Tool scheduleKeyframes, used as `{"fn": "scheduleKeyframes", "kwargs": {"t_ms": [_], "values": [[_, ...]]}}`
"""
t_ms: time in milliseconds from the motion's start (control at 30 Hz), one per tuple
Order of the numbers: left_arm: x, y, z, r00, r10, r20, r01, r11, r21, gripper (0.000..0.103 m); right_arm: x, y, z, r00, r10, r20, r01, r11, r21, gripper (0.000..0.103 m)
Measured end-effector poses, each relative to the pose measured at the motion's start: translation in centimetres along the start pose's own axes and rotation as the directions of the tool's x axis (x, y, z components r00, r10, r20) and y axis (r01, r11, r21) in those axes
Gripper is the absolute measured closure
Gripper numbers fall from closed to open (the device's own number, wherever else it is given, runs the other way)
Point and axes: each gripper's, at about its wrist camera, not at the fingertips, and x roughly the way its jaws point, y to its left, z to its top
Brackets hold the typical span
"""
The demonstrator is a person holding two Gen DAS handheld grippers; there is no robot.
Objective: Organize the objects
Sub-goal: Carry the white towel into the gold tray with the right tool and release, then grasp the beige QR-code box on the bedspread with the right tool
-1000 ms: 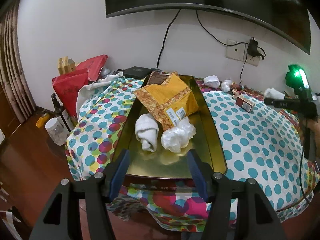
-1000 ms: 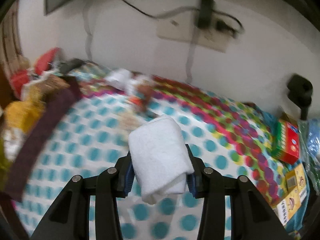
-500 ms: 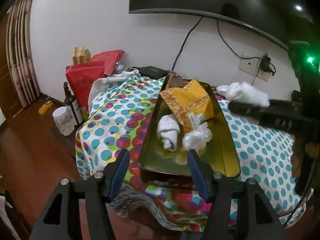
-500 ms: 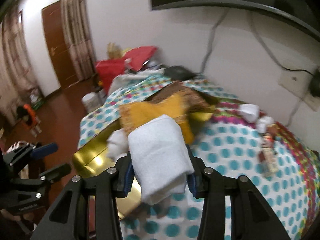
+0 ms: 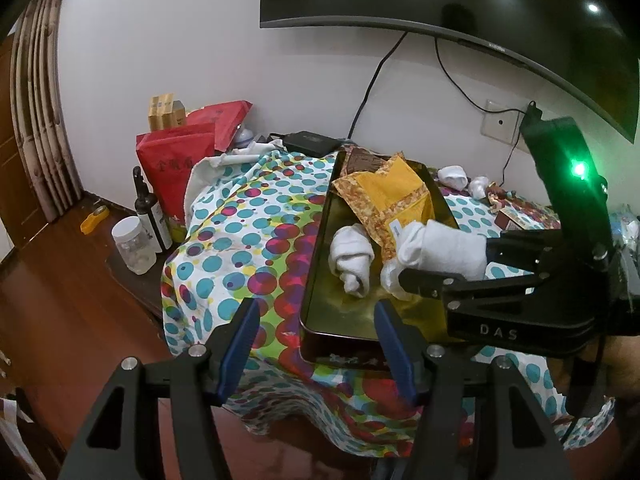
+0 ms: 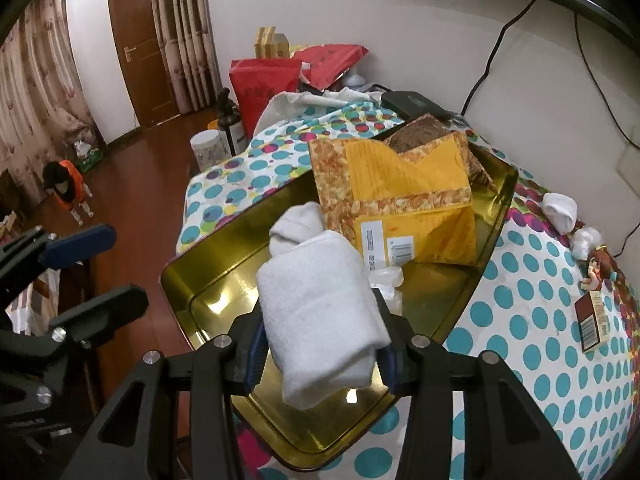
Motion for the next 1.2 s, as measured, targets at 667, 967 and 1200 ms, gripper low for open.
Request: {"fn": "scheduleKeyframes", "kwargs": {"t_ms": [667, 967, 1200], "values": [[1.2, -3.6, 0.5, 0.999, -0.031, -0.026, 0.032, 0.998, 0.053, 0.042, -5.8, -17.7, -5.5, 0.93, -0.367, 0.024, 0.351, 0.907, 0.234, 0.028], [2.3, -7.6, 1.8, 0.998, -0.043, -0.049, 0.05, 0.99, 0.131, 0.042, -3.3, -24.5, -6.2, 0.932, -0.359, -0.038, 0.355, 0.892, 0.281, 0.03], [4.0, -11.5, 3.1, 0.993, -0.093, -0.071, 0.104, 0.978, 0.18, 0.042, -1.0, -26.2, -5.9, 0.949, -0.31, -0.056, 0.313, 0.906, 0.286, 0.038]]}}
